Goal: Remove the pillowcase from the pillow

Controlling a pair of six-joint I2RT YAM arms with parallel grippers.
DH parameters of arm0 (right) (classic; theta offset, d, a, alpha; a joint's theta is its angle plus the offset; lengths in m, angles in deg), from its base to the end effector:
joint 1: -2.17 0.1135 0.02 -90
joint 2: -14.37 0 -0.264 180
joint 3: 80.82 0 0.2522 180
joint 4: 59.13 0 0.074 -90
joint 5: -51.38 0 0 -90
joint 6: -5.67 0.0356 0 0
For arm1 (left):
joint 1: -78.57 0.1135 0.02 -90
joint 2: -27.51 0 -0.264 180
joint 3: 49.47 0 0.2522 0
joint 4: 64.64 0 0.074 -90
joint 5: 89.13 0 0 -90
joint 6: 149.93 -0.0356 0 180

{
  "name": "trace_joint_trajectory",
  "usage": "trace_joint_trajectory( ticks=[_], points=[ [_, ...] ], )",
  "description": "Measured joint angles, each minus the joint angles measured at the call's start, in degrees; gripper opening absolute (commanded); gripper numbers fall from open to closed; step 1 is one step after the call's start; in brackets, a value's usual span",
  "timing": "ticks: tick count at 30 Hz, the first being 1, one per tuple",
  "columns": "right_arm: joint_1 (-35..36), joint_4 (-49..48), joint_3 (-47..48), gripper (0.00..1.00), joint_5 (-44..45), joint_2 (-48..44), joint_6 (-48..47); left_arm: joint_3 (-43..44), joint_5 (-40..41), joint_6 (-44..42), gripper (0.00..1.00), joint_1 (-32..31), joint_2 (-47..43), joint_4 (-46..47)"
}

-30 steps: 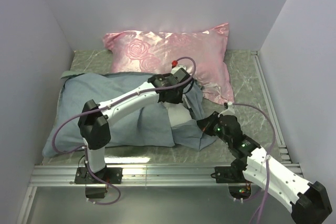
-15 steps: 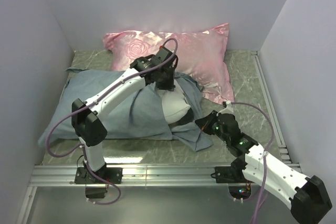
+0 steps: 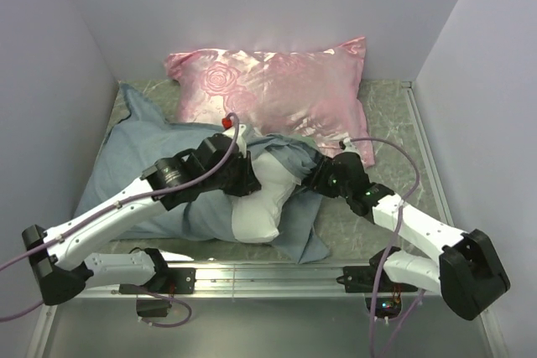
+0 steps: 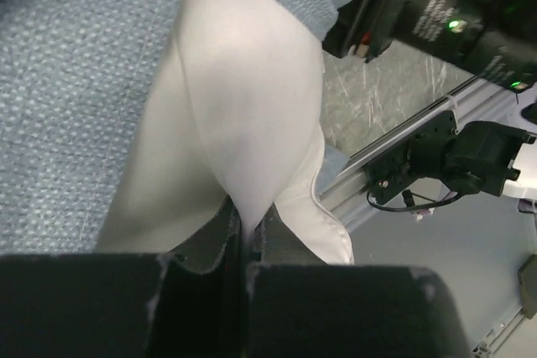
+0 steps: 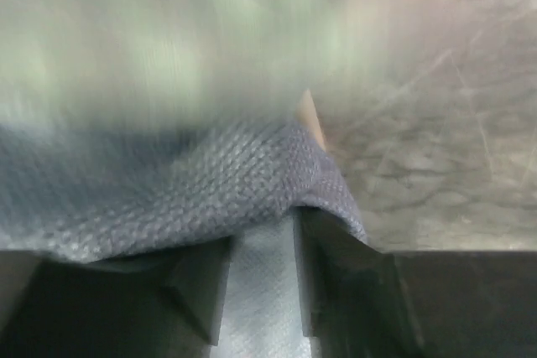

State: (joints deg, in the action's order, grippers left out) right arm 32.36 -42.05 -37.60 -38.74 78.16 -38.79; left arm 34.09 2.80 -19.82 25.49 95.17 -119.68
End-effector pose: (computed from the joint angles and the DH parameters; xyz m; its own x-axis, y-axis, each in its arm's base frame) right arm 0.1956 0.1139 0.1948 -0.7297 0.4012 -0.5536 0.0236 0.8241 0.5660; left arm 0.1494 -0.1969 0.3576 -0.7947 -0.0143 -0.6069 0.3548 0.8003 -0.4834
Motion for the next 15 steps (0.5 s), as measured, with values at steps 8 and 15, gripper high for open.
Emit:
trace_joint_trajectory(
  ticks=[8, 15],
  points=[
    [1.18, 0.04, 0.96, 0.79, -2.45, -14.62, -3.48, -6.67, 1.36, 2.64, 0.01, -0.33, -4.20, 2.64],
    [1.42, -2.58, 0.63, 0.84, -2.71, -20.37, -4.87, -6.69, 1.44, 2.82, 0.01, -0.37, -6.40, 2.54]
  ],
)
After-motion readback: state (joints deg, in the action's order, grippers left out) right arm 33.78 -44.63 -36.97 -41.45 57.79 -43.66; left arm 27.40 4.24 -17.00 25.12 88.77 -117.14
